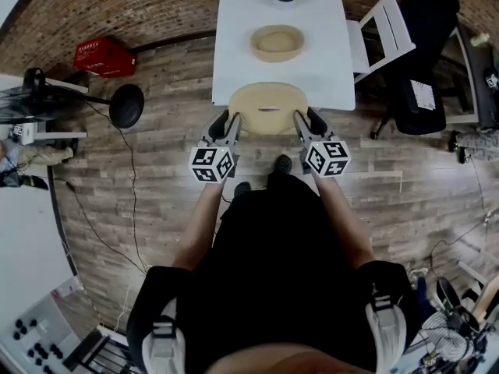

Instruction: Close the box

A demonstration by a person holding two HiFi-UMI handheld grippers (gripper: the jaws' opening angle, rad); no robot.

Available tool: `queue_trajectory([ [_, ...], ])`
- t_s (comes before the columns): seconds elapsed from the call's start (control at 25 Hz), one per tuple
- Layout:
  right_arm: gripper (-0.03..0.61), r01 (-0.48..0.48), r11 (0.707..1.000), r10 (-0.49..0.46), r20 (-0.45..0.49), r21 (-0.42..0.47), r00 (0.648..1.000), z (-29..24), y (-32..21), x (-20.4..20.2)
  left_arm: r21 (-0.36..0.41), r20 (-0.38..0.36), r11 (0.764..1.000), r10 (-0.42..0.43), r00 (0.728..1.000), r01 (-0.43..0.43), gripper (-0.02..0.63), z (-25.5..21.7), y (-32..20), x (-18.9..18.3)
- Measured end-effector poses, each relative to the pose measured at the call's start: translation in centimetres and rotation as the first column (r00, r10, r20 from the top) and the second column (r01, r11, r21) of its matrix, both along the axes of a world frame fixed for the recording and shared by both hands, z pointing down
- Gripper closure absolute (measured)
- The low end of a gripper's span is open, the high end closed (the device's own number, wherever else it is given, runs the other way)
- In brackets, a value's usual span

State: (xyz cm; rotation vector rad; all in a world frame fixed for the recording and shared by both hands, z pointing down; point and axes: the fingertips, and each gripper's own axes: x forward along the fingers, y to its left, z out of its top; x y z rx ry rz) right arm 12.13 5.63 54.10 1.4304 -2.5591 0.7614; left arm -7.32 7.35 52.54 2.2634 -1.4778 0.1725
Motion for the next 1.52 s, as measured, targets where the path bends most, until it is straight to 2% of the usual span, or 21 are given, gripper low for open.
queue_trajectory([
  [0.32,0.433,0.061,0.998,-0.06,0.034,-0.035,0.998,0.9,-3.2,2.1,-0.001,0.008,0.998,-0.059,0.998,0.059,0.485,0.2,-2.2,2.2],
  [0.48,0.433,0.079,0.997,-0.078,0.028,-0.022,0.997,0.6,-4.5,2.7,0.0,0.004,0.997,-0.08,0.997,0.08,0.485,0.3,-3.2,2.9],
  [1.04,0.433,0.074,0.997,-0.074,0.02,-0.02,0.997,0.3,-9.4,2.5,-0.008,-0.001,0.997,-0.081,0.997,0.081,0.485,0.3,-8.0,2.7],
  [1.52,0.433,0.032,0.998,-0.032,-0.004,-0.051,0.999,1.8,-14.3,2.0,-0.037,-0.024,0.999,-0.041,0.999,0.04,0.485,2.2,-13.6,2.0],
])
